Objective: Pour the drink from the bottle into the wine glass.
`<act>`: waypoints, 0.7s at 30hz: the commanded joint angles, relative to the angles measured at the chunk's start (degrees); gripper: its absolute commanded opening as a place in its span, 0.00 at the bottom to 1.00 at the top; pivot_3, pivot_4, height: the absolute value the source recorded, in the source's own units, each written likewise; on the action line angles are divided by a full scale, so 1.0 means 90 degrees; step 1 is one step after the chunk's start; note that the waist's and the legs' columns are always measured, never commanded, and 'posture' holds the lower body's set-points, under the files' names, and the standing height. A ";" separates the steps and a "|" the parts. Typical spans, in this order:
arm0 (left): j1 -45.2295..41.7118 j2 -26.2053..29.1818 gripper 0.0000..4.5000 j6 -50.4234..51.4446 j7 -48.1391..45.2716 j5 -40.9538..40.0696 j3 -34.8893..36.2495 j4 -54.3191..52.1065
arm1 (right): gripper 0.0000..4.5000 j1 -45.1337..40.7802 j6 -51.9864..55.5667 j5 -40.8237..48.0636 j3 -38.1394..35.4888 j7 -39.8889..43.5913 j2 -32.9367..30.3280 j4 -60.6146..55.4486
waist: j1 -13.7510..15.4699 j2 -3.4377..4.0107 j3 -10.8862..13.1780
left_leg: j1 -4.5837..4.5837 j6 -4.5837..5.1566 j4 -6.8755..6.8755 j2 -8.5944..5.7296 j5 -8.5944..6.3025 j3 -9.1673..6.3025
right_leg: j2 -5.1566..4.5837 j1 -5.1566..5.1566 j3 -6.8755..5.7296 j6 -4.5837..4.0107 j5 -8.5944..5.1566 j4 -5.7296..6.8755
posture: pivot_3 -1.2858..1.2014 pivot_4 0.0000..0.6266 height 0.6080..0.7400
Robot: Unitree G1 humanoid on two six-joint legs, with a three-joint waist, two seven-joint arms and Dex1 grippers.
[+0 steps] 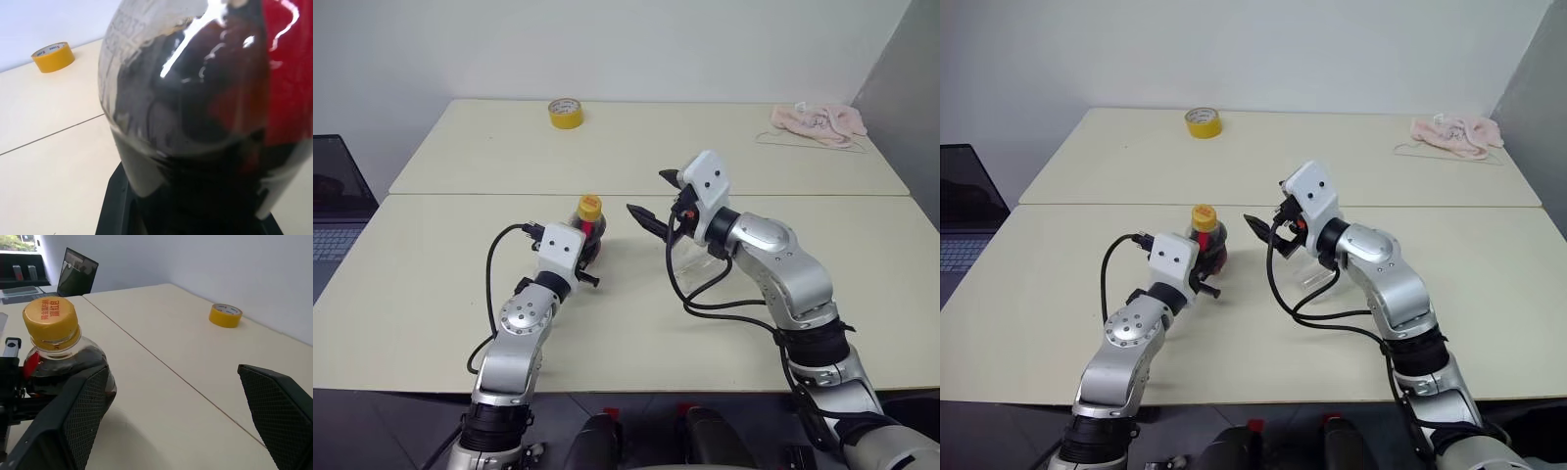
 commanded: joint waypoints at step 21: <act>-0.0151 -0.0002 0.17 -0.0257 -0.0039 -0.0008 0.0003 -0.0241 | 1.00 -0.0586 0.0105 0.0071 0.0580 -0.0556 0.1157 0.0075 | 0.0003 0.0000 0.0000 | 0.0001 -0.0001 0.0000 -0.0001 0.0001 -0.0003 | 0.0000 -0.0002 -0.0002 0.0000 0.0000 0.0000 | 0.52 0.24 1.00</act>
